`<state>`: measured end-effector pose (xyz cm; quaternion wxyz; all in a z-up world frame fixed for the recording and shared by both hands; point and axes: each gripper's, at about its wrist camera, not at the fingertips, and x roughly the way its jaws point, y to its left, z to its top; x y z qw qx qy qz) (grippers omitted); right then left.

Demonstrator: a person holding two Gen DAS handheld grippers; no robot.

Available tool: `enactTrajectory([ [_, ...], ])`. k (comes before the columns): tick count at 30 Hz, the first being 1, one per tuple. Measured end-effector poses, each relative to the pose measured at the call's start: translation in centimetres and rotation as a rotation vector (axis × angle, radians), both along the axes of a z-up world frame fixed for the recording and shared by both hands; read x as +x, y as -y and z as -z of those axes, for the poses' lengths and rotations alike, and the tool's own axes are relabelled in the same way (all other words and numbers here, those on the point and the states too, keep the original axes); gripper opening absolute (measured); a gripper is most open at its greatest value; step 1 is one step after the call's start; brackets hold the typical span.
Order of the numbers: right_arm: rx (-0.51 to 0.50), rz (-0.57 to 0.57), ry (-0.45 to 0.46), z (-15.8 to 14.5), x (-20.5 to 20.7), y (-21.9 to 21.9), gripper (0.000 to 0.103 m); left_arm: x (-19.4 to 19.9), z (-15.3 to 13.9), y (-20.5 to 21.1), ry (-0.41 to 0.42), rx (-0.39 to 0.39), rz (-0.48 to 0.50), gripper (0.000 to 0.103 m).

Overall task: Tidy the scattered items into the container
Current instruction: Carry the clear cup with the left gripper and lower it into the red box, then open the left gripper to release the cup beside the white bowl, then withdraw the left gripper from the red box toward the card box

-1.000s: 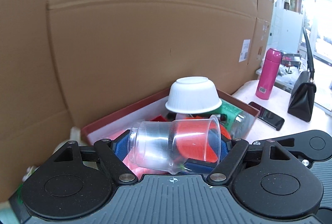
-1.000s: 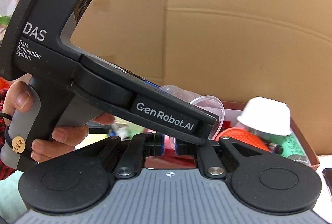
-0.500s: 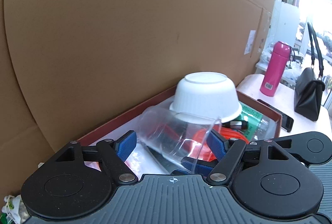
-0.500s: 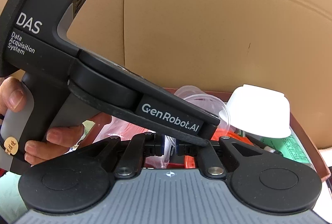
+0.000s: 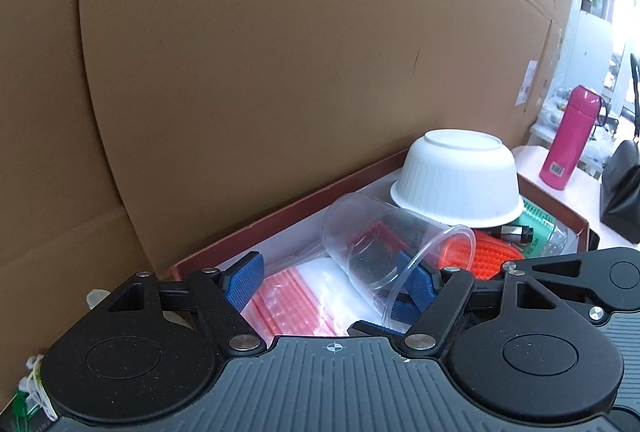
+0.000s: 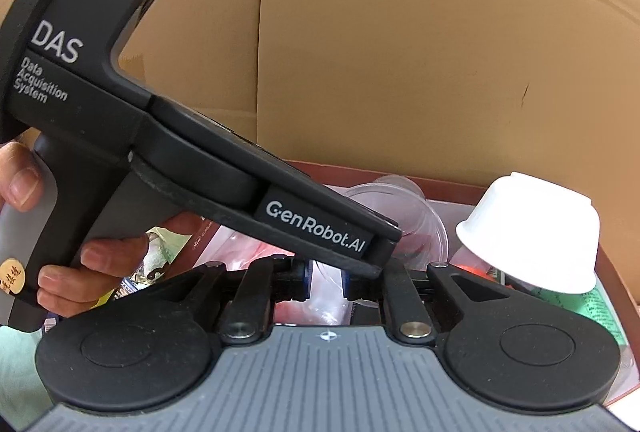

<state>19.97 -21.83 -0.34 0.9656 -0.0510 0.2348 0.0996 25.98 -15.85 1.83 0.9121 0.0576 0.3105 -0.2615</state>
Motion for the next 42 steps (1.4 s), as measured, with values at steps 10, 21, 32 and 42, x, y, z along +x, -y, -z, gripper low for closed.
enactTrajectory([
  [10,-0.009,0.054,0.055,0.1,-1.3,0.3,0.08,-1.6,-0.4,-0.9,0.009,-0.011,-0.016,0.101],
  [21,-0.011,0.063,0.109,0.1,-3.8,0.5,0.1,-4.9,-0.7,-1.5,0.036,-0.022,-0.073,0.103],
  [32,0.01,0.08,0.12,0.3,-7.5,2.5,0.101,-7.3,-1.4,-2.7,0.037,-0.06,-0.141,0.103],
  [42,-0.028,0.06,0.135,0.0,-11.8,1.9,0.103,-13.3,-1.2,-4.5,0.06,-0.101,-0.18,0.103],
])
